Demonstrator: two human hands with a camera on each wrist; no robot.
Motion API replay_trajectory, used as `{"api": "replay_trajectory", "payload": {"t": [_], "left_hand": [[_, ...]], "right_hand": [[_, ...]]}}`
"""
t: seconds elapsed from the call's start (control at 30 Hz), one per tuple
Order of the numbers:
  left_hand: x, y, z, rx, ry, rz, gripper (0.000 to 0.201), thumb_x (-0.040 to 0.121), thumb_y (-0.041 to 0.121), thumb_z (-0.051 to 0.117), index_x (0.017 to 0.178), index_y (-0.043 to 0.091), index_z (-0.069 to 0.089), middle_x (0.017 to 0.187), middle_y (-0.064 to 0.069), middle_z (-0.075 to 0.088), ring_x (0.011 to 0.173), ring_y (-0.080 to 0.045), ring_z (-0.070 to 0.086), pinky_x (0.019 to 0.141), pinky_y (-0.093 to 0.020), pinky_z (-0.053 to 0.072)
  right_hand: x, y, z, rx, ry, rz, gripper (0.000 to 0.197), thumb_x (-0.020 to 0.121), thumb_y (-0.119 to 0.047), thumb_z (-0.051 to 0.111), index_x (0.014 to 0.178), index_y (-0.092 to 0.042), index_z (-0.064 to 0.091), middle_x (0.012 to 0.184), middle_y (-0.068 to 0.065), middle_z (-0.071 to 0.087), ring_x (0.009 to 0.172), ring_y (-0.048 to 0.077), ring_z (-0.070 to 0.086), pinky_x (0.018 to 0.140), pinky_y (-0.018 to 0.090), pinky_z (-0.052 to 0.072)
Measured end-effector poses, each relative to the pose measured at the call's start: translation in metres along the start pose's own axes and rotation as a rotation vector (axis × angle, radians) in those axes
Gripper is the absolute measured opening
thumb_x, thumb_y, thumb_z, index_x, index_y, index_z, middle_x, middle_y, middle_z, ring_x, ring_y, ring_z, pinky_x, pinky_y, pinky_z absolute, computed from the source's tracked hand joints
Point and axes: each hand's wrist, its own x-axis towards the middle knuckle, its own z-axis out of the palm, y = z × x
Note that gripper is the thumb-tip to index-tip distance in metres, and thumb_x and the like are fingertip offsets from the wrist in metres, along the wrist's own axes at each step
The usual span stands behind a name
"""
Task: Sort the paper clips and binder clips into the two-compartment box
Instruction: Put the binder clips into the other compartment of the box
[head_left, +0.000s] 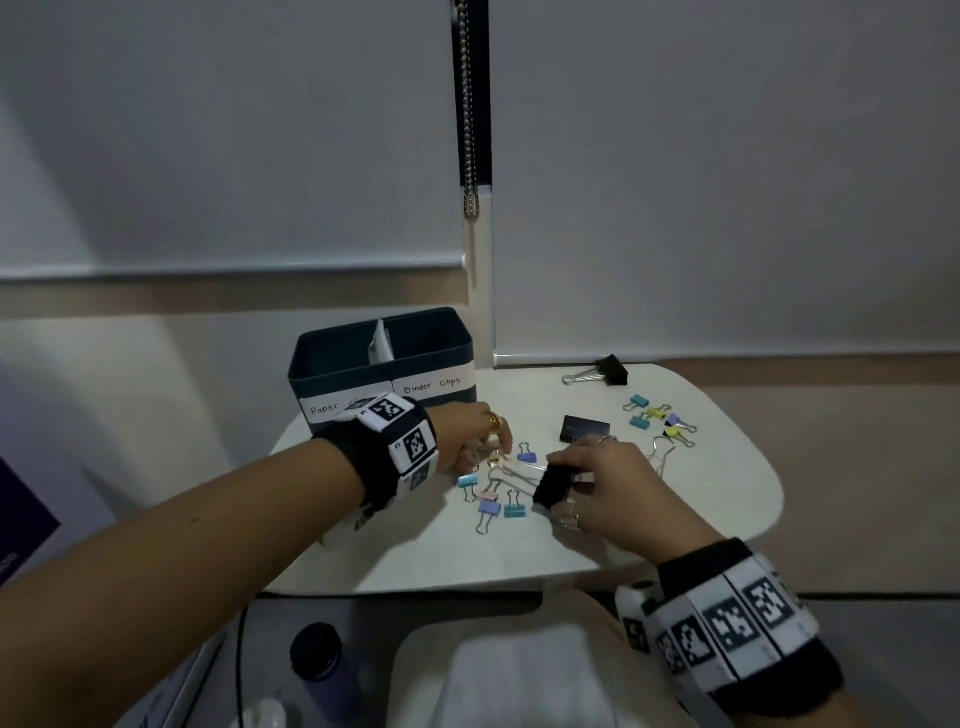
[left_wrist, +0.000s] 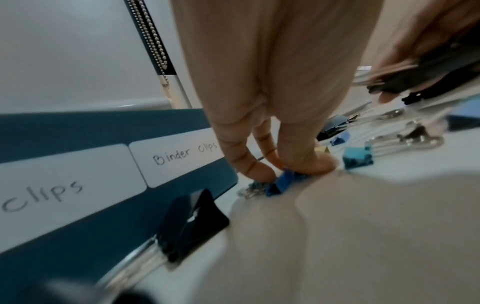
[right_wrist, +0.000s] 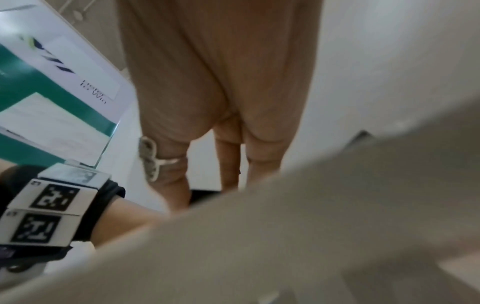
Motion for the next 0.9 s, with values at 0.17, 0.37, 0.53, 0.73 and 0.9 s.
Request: {"api": "replay_trajectory", "payload": {"t": [0.17, 0.37, 0.53, 0.73, 0.9], "left_hand": [[-0.003, 0.003, 0.001, -0.376, 0.016, -0.231, 0.025, 0.086, -0.002, 0.044, 0.067, 0.009, 0.056, 0.063, -0.003, 0.043, 0.048, -0.011, 0.033, 0.034, -0.014, 0.029], [-0.010, 0.003, 0.007, -0.380, 0.049, -0.242, 0.032, 0.090, 0.001, 0.040, 0.063, 0.015, 0.049, 0.060, 0.001, 0.038, 0.048, -0.009, 0.032, 0.037, -0.014, 0.030], [-0.008, -0.008, 0.009, -0.450, 0.130, -0.288, 0.038, 0.084, 0.002, 0.047, 0.056, 0.026, 0.036, 0.057, 0.010, 0.057, 0.042, -0.001, 0.049, 0.042, -0.011, 0.032], [-0.026, -0.004, 0.000, -0.118, 0.189, -0.141, 0.040, 0.093, 0.008, 0.043, 0.063, 0.031, 0.034, 0.063, 0.016, 0.038, 0.052, 0.003, 0.034, 0.044, -0.008, 0.032], [-0.034, -0.006, -0.065, 0.079, 0.457, 0.038, 0.019, 0.094, 0.005, 0.046, 0.110, 0.008, 0.056, 0.103, -0.004, 0.057, 0.090, -0.015, 0.052, 0.084, -0.025, 0.041]], "right_hand": [[-0.006, 0.009, 0.024, 0.334, 0.329, 0.044, 0.048, 0.075, -0.013, 0.075, 0.121, -0.010, 0.063, 0.113, 0.001, 0.059, 0.099, 0.009, 0.058, 0.089, -0.003, 0.040], [-0.002, 0.006, 0.036, 0.498, 0.445, 0.091, 0.046, 0.075, -0.010, 0.075, 0.119, -0.007, 0.063, 0.113, 0.005, 0.060, 0.098, 0.012, 0.061, 0.093, 0.018, 0.049], [0.011, -0.022, -0.001, 0.374, 0.497, 0.049, 0.035, 0.077, -0.016, 0.072, 0.112, -0.012, 0.066, 0.106, 0.002, 0.063, 0.101, 0.016, 0.059, 0.097, 0.031, 0.049], [0.052, -0.060, -0.059, 0.217, 0.471, 0.030, 0.029, 0.075, -0.019, 0.073, 0.102, -0.009, 0.069, 0.101, 0.008, 0.068, 0.103, 0.022, 0.059, 0.083, 0.020, 0.041], [0.109, -0.082, -0.060, 0.143, 0.388, -0.037, 0.028, 0.076, -0.014, 0.073, 0.102, -0.004, 0.069, 0.109, 0.012, 0.057, 0.110, 0.024, 0.053, 0.098, 0.029, 0.047]]}}
